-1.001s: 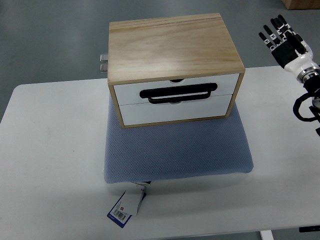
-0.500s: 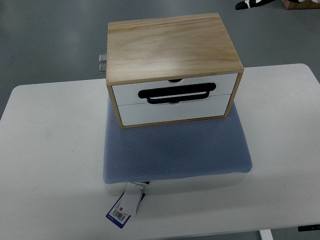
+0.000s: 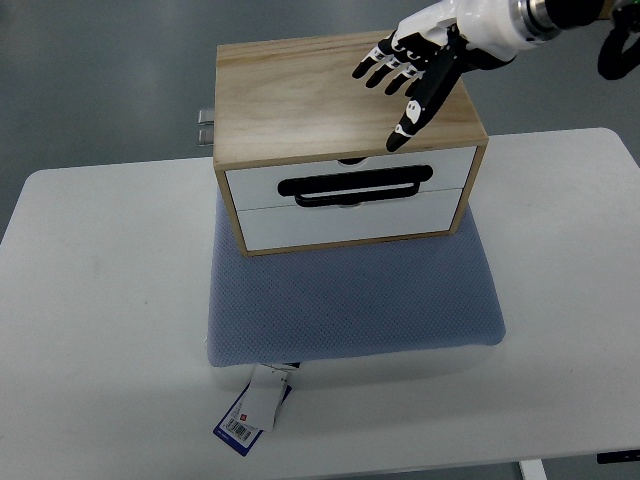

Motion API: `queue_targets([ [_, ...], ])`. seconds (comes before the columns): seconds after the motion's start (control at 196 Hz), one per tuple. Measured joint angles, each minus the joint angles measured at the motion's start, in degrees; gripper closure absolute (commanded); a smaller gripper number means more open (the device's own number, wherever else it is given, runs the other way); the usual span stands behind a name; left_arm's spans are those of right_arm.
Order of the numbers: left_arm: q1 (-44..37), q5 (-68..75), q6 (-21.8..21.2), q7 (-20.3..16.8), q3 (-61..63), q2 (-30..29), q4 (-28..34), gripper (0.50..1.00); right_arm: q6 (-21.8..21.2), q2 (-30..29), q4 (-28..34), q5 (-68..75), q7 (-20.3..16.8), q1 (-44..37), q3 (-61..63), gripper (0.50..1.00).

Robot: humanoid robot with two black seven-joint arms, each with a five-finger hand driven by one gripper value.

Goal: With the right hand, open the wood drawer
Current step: 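Lower the right hand onto the upper drawer's black handle and hook fingers, then pull the upper drawer handle toward the robot with the right hand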

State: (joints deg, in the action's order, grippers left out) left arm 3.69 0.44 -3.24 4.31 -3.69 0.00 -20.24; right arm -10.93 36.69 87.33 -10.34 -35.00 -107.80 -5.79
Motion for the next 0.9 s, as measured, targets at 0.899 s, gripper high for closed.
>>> queue_targets([
  [0.899, 0.0, -0.2, 0.0, 0.7, -0.1, 0.0, 0.4, 0.5, 2.7, -12.2, -1.4, -4.8, 0.0, 4.9, -7.0, 0.562],
])
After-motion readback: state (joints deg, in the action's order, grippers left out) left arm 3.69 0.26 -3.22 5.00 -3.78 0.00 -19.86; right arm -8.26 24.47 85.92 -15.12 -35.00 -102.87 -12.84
